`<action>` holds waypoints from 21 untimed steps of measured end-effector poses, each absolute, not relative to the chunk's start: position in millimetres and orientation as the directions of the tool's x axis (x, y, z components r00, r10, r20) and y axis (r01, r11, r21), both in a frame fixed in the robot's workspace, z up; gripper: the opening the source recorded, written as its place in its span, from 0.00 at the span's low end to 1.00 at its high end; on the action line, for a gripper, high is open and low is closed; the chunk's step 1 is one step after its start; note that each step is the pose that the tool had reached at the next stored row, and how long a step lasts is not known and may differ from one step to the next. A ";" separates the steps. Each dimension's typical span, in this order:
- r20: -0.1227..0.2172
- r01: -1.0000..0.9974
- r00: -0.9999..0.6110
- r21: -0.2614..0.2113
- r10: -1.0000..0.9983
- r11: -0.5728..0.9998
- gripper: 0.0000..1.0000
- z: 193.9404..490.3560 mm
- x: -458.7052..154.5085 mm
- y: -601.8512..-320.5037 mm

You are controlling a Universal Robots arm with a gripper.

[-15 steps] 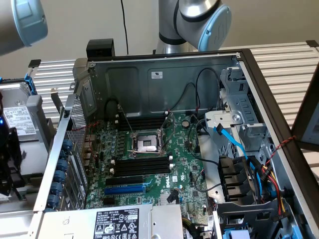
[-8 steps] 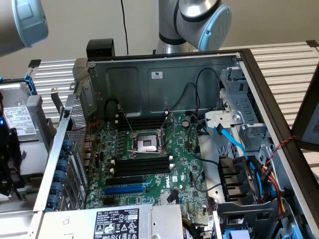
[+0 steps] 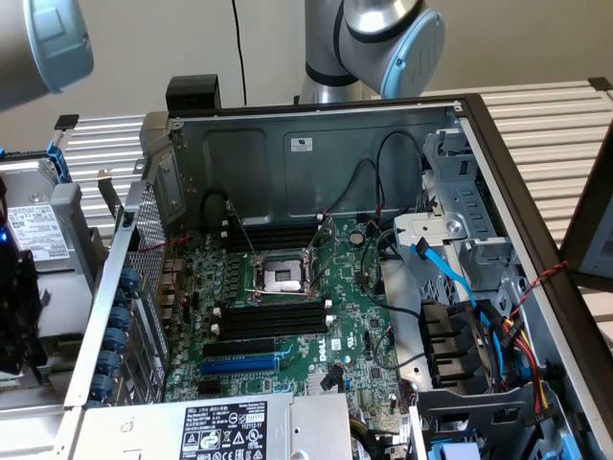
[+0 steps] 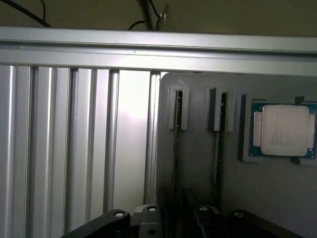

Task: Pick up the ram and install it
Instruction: 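Pick up the ram and move it above insertion slot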

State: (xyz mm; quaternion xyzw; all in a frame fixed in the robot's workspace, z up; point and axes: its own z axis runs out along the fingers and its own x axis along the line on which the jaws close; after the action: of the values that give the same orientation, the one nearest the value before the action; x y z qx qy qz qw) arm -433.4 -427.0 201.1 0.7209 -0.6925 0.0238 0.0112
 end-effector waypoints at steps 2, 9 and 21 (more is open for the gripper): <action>0.050 -0.999 0.040 -0.016 -0.998 -0.041 0.29 200.9 -433.4 -427.1; 0.050 -0.999 0.040 -0.016 -0.998 -0.041 0.27 200.6 -433.4 -427.0; 0.050 -0.999 0.040 -0.017 -0.998 -0.040 0.12 200.0 -433.4 -427.0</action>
State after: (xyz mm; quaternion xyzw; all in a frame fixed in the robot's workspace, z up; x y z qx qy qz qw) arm -433.4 -427.0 200.0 0.7209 -0.6926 0.0237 0.0113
